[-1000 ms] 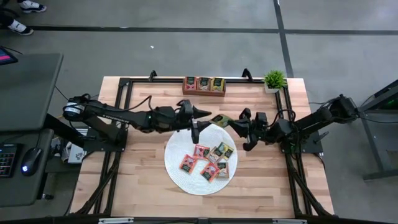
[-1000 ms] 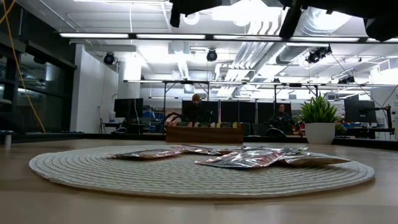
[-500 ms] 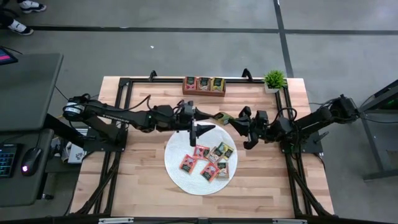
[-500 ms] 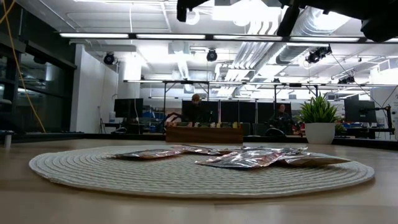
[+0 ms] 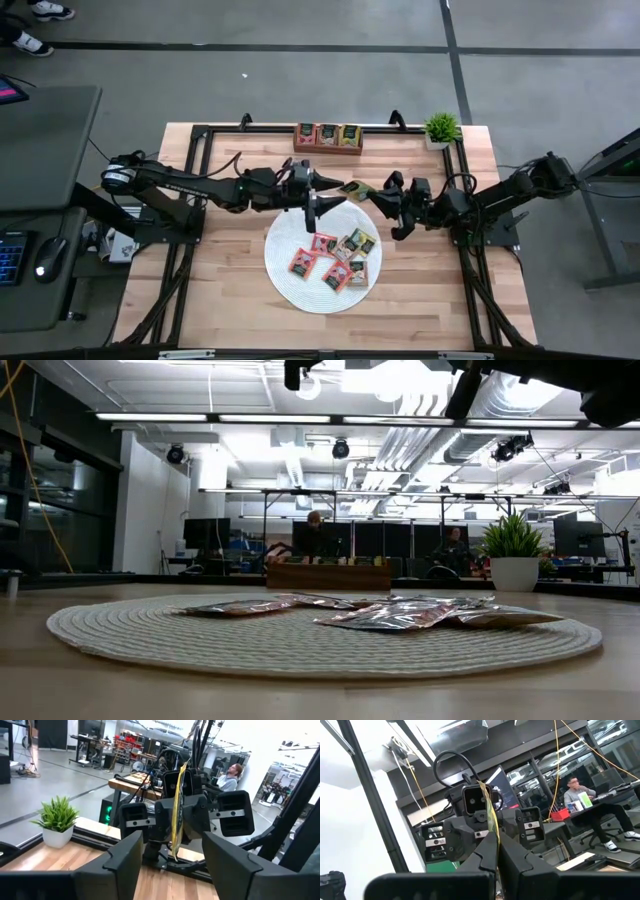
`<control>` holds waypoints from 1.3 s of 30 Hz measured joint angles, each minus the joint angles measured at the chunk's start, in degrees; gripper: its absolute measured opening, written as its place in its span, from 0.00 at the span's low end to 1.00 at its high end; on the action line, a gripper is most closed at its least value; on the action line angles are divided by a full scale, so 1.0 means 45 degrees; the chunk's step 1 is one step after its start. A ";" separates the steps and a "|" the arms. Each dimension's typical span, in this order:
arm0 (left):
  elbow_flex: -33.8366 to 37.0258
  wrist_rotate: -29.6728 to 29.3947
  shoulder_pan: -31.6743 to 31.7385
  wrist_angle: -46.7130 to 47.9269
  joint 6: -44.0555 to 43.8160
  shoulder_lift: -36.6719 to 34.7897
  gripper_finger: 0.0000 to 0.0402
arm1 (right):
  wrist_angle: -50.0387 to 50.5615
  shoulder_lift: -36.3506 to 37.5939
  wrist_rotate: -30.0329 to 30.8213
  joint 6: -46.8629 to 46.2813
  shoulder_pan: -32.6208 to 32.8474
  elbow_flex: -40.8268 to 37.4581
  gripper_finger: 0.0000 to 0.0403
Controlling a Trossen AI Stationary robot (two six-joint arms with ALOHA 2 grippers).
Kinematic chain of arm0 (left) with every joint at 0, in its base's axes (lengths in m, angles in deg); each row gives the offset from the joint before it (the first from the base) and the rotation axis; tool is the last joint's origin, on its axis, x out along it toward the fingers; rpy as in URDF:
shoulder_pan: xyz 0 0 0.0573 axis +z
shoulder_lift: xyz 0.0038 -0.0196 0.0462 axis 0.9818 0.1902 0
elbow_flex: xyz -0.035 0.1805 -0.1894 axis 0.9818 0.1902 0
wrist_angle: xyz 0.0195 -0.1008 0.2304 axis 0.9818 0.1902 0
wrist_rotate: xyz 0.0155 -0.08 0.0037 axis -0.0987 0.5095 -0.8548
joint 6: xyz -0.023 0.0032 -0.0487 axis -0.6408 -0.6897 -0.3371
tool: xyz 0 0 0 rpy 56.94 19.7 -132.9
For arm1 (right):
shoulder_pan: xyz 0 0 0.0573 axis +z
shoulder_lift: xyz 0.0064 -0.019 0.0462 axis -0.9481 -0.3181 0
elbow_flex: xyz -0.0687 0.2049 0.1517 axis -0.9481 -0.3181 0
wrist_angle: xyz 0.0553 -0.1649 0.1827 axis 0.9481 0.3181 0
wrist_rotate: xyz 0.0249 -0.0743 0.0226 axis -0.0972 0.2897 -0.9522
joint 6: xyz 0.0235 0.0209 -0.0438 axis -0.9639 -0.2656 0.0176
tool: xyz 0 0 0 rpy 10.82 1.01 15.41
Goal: Pick & Place Tea
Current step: Put the yellow tea bag into the right section of the wooden organizer
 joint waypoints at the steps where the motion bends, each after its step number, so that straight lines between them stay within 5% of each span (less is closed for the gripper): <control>1: 0.0000 0.0000 0.0000 0.0019 0.0000 0.0000 0.48 | 0.0002 0.0000 0.0000 0.0000 0.0000 0.0000 0.00; 14: 0.0000 -0.0477 0.0000 0.0166 0.0000 0.0000 0.02 | 0.0005 0.0000 0.0039 0.0000 -0.0005 0.0000 0.00; 25: 0.0000 -0.0679 0.0000 0.0230 0.0000 0.0000 0.00 | 0.0019 -0.0005 0.0123 0.0071 -0.0005 0.0005 0.01; 31: 0.0000 -0.0753 0.0000 0.0565 0.0000 0.0000 0.00 | 0.0049 0.0112 0.0244 0.0439 0.0000 -0.0012 0.09; 39: 0.0000 -0.0201 0.0429 0.0869 0.0000 -0.0002 0.00 | 0.1428 0.2251 0.2483 0.2189 0.0125 -0.0468 0.20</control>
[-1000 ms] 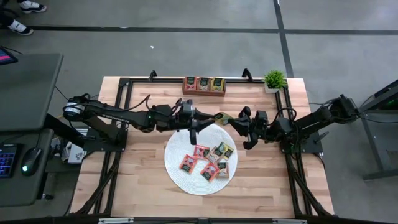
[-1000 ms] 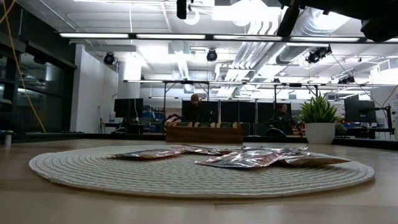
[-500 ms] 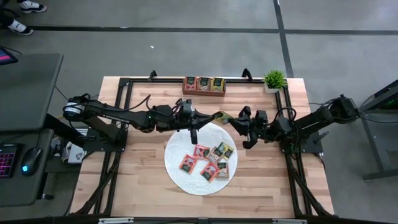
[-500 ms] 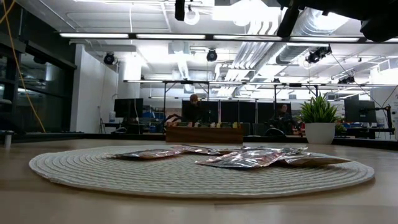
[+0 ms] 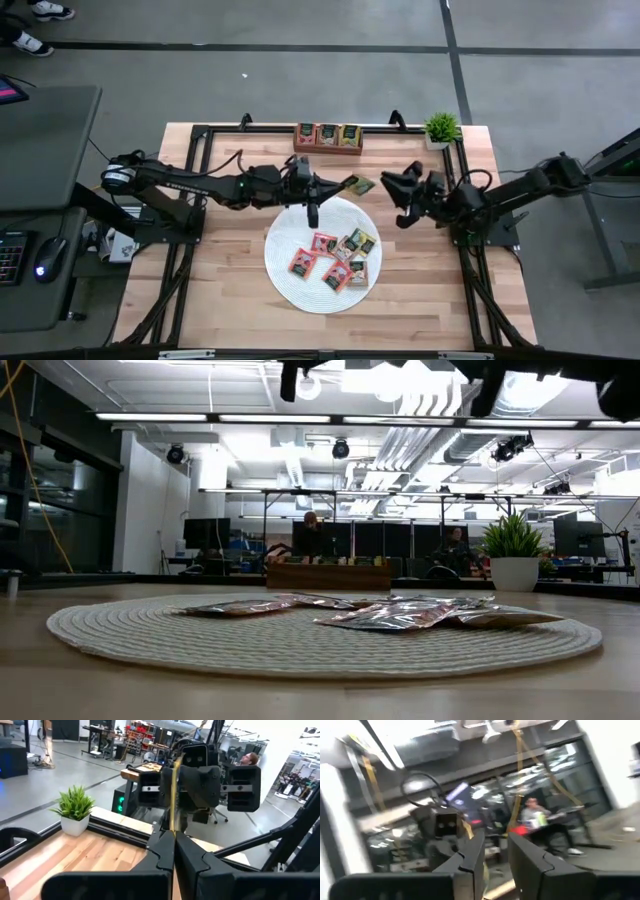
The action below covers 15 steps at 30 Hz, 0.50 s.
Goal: Pick & Place Tea
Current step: Put the yellow tea bag into the right section of the wooden organizer
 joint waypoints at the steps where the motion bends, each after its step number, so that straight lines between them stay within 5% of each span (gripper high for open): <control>1: 0.0000 0.0211 0.0181 -0.0012 0.0000 0.0002 0.00 | 0.0631 0.0422 0.0350 0.0192 0.0079 -0.0003 0.20; 15: -0.0213 0.5320 0.4524 0.2871 0.1276 0.0102 0.00 | 0.9918 0.5273 0.4373 -0.1790 0.2030 0.0002 0.20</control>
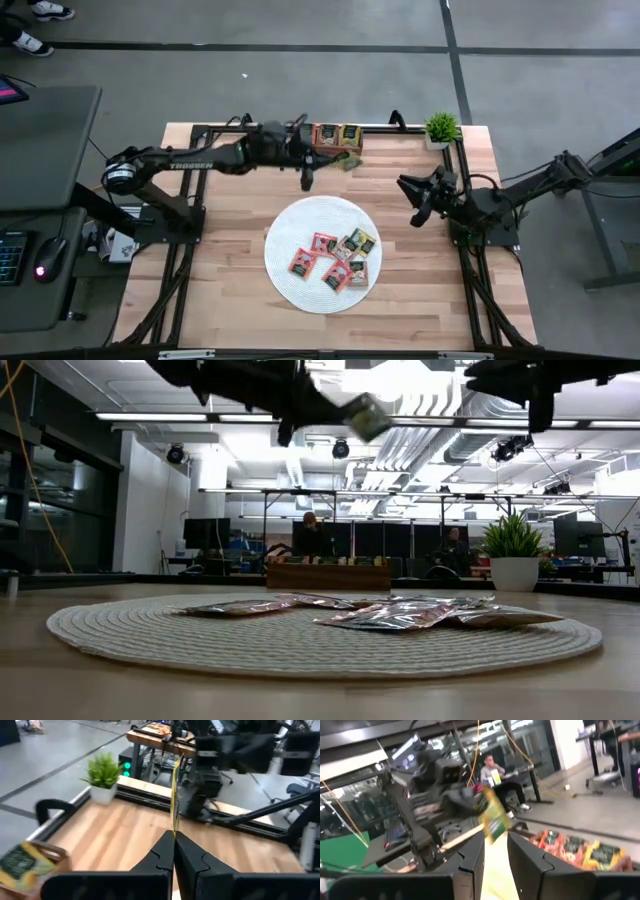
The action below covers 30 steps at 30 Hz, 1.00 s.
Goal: Pick & Place Tea
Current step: Put the yellow tea bag into the right section of the wooden organizer
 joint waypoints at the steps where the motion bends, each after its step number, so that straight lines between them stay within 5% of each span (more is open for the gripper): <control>1: -0.0023 0.0300 0.0369 -0.0072 0.0152 0.0166 0.00 | 0.0424 0.0144 0.0078 -0.0296 0.0094 0.0000 0.20; 6: -0.0534 0.1788 0.2013 0.0406 0.0347 0.1126 0.00 | 0.1974 0.0407 0.0156 -0.1575 0.0400 0.0000 0.20; 12: -0.3799 0.2597 0.2857 0.3327 0.1766 0.3550 0.00 | 0.2710 0.0393 -0.0578 -0.1656 0.0477 0.0000 0.20; 22: -1.0914 0.1558 0.3310 1.0828 0.5160 0.7438 0.00 | 0.3039 0.0389 -0.1959 -0.1757 0.0477 0.0000 0.20; 30: -1.3613 0.0571 0.3418 1.1982 0.6620 0.9461 0.00 | 0.3145 0.0389 -0.1868 -0.2532 0.0458 -0.0002 0.20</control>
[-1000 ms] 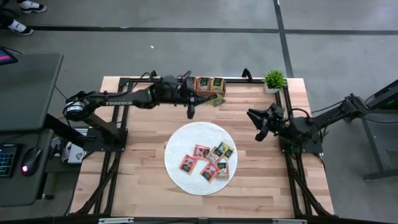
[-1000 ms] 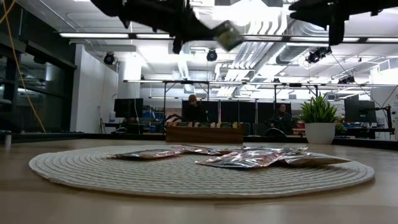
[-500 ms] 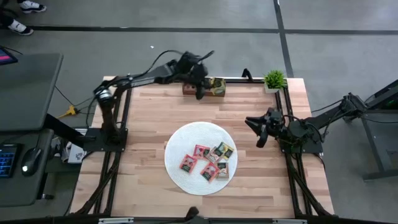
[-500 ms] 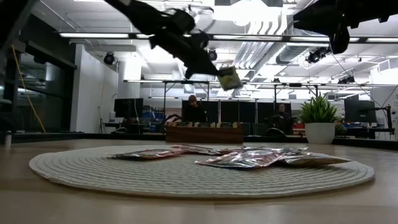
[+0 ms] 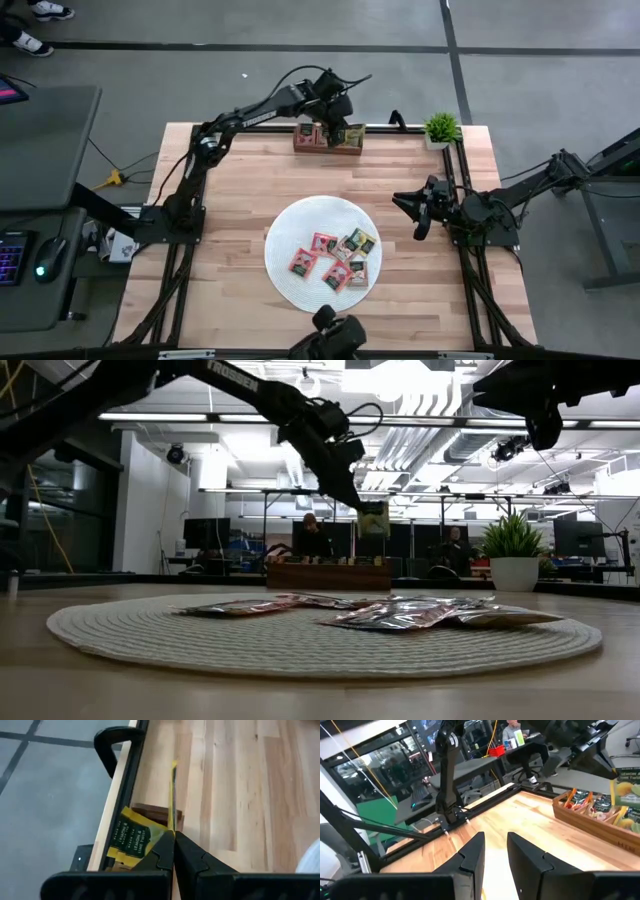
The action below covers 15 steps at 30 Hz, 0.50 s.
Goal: Pick & Place Tea
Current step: Put the yellow tea bag into the right section of the wooden organizer
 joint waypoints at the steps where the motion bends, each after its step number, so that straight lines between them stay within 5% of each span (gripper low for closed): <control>1: -0.0062 -0.0023 0.0072 0.0057 0.0035 0.0075 0.00 | 0.0013 -0.0001 -0.0005 -0.0014 0.0000 0.0002 0.19; 15: -0.0089 0.0221 0.0843 -0.0181 0.0474 0.0805 0.00 | 0.0126 -0.0024 0.0428 -0.0642 0.0000 0.0002 0.19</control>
